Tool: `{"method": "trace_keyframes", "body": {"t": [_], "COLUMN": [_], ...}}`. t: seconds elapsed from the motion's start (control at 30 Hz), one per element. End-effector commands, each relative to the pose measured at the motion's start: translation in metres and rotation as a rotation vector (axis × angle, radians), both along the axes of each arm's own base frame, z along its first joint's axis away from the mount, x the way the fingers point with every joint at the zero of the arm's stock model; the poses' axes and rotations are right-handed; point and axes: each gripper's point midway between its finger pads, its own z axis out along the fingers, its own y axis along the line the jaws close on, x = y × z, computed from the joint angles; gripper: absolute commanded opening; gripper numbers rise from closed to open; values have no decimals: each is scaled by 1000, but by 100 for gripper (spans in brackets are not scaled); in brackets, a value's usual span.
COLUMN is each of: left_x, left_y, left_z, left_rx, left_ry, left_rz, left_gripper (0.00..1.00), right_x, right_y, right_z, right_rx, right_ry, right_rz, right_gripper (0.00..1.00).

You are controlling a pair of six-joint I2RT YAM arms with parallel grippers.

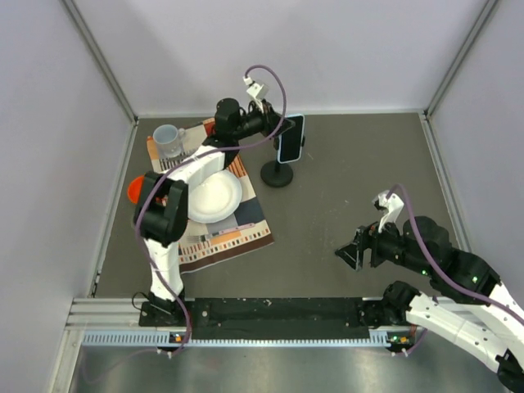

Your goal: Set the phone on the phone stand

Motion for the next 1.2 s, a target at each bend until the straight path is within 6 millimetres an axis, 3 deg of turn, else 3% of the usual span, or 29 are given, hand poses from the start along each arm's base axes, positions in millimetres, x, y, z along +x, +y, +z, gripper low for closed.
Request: {"method": "trace_keyframes", "body": {"t": [0.0, 0.13, 0.27, 0.53, 0.6, 0.63, 0.7, 0.87, 0.9, 0.93, 1.0, 1.03, 1.07, 1.17], "left_x": [-12, -17, -19, -7, 0, 1, 2, 6, 4, 3, -2, -10, -13, -29], "left_y": [-29, -40, -40, -38, -29, -27, -21, -5, -3, -1, 6, 11, 16, 33], "left_z": [77, 68, 65, 21, 9, 8, 7, 16, 20, 23, 34, 53, 47, 69], "left_rx": [-150, -130, -131, -87, -81, -83, -81, -65, -66, -68, -78, -89, -94, -121], "left_ry": [-231, -233, -260, -155, -119, -107, -94, -93, -94, -96, -99, -150, -127, -142], "left_rz": [-291, -455, -492, -531, -515, -510, -492, -435, -438, -437, -418, -411, -395, -330], "left_gripper": [0, 0, 0, 0, 8, 18, 28, 55, 77, 93, 98, 98, 98, 98], "right_x": [4, 3, 4, 4, 3, 3, 3, 3, 3, 3, 5, 9, 11, 20], "right_y": [1, 1, 1, 5, 4, 4, 4, 5, 5, 5, 2, -1, -3, -16], "right_z": [6, 6, 5, 1, 2, 4, 3, 3, 3, 3, 5, 4, 4, 4], "right_rx": [23, 28, 20, 11, 17, 23, 23, 23, 22, 22, 24, 25, 22, 16], "right_ry": [-23, -20, -19, -2, -2, -5, -2, -1, 1, -4, -13, -12, -9, -5], "right_rz": [-16, -14, -12, -1, -3, -6, -7, 1, 1, -1, -22, -55, -74, -185], "right_gripper": [79, 79, 79, 79, 79, 79, 79, 79, 79, 79, 79, 79, 79, 80]}}
